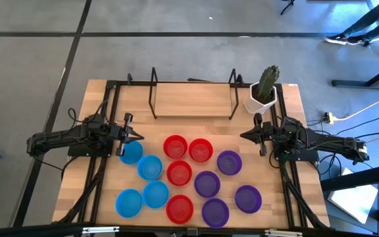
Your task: Pick & Place Mini bowls
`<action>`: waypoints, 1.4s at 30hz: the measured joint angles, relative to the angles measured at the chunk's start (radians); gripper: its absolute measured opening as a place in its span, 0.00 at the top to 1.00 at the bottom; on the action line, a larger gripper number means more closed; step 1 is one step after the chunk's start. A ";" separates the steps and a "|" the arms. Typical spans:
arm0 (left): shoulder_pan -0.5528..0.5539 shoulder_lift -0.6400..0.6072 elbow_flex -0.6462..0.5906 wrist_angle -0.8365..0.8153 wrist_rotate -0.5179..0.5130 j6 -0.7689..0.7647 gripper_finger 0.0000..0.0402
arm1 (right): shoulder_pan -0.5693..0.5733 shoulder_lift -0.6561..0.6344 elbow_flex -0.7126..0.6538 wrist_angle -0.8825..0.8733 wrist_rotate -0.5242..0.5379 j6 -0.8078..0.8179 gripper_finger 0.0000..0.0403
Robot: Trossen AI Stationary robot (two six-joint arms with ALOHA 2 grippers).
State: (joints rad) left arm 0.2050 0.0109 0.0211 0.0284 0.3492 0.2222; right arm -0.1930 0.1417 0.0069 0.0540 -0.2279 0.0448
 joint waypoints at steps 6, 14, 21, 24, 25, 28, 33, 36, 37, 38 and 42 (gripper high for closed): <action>0.000 0.000 0.000 0.004 0.027 -0.039 0.98 | 0.000 0.000 0.000 0.000 0.000 0.000 0.98; 0.000 0.000 -0.001 0.035 0.038 -0.044 0.99 | 0.000 0.000 0.000 0.000 0.000 0.000 0.98; 0.000 0.000 -0.001 0.065 0.035 -0.044 0.98 | 0.000 0.000 0.000 0.000 0.000 0.000 0.98; 0.000 0.000 -0.001 0.065 0.035 -0.044 0.99 | 0.000 0.000 0.000 0.000 0.000 0.000 0.98; 0.000 0.000 -0.001 0.065 0.035 -0.044 0.99 | 0.000 0.000 0.000 0.000 0.000 0.000 0.98; 0.000 0.000 -0.001 0.066 0.027 -0.030 0.99 | 0.000 0.000 0.000 0.000 0.000 0.000 0.98; 0.000 0.000 -0.001 0.074 0.021 0.089 0.98 | 0.000 0.000 0.000 0.000 0.000 0.000 0.98; 0.000 0.000 -0.001 0.073 0.021 0.113 0.98 | 0.000 0.000 0.000 0.000 0.000 0.000 0.98; 0.000 0.000 -0.001 0.073 0.021 0.113 0.99 | 0.000 0.000 0.000 0.000 0.000 0.000 0.98; 0.000 0.000 -0.001 0.074 0.021 0.113 0.99 | 0.000 0.000 0.000 0.000 0.000 0.000 0.98; 0.000 0.000 -0.001 0.074 0.022 0.113 0.99 | 0.000 0.000 0.000 0.000 0.000 0.000 0.98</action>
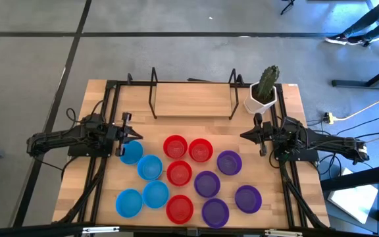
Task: Pick & Place Mini bowls
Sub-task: Put the purple bowl on the shelf
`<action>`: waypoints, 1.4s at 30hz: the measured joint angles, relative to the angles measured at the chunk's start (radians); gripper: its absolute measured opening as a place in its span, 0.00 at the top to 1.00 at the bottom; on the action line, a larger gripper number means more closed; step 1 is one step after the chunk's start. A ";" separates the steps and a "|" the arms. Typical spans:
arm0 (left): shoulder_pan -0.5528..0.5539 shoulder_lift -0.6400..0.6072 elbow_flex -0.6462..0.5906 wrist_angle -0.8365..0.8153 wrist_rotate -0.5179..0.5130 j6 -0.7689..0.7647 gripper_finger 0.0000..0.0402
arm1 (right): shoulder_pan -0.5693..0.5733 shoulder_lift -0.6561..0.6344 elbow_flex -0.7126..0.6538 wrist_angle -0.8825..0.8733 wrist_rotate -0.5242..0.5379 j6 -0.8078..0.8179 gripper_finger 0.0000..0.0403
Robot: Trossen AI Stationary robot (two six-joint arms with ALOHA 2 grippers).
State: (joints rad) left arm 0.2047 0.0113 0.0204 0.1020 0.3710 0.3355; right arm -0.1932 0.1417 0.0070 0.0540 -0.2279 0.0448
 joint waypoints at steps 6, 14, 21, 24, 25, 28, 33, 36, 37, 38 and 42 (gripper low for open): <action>0.000 0.000 0.000 0.010 0.000 -0.033 0.99 | 0.000 0.000 0.000 0.000 0.000 0.000 0.98; 0.000 0.000 0.000 0.339 0.017 -0.210 0.98 | 0.000 0.000 0.000 0.000 0.000 0.000 0.98; 0.000 0.000 0.001 0.517 -0.073 -0.153 0.99 | 0.000 0.000 0.000 0.000 0.000 -0.026 0.98; 0.000 0.000 0.001 0.504 -0.168 -0.146 0.99 | 0.000 0.000 0.000 0.000 0.000 -0.026 0.98; 0.000 0.000 0.001 0.484 -0.188 -0.135 0.99 | 0.000 0.000 0.000 0.000 0.000 -0.026 0.98; 0.000 0.000 0.001 0.414 -0.237 -0.131 0.99 | 0.000 0.000 0.000 0.010 0.019 -0.027 0.98; 0.000 0.000 0.001 0.291 -0.246 -0.158 0.99 | 0.000 0.000 0.000 -0.011 0.110 -0.023 0.98; 0.000 0.000 0.001 0.282 -0.246 -0.163 0.99 | 0.000 0.000 0.000 -0.018 0.113 -0.030 0.98; 0.000 0.000 0.001 0.285 -0.246 -0.170 0.99 | 0.000 0.000 0.000 -0.017 0.115 -0.030 0.98; 0.000 0.000 0.001 0.283 -0.246 -0.178 0.99 | 0.000 0.000 0.000 -0.015 0.122 -0.030 0.98; 0.000 0.000 0.001 0.283 -0.246 -0.191 0.99 | 0.000 0.000 0.000 0.054 0.130 -0.061 0.98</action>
State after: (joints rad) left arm 0.2050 0.0113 0.0216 0.3847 0.1249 0.1442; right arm -0.1932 0.1421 0.0067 0.1084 -0.0974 -0.0160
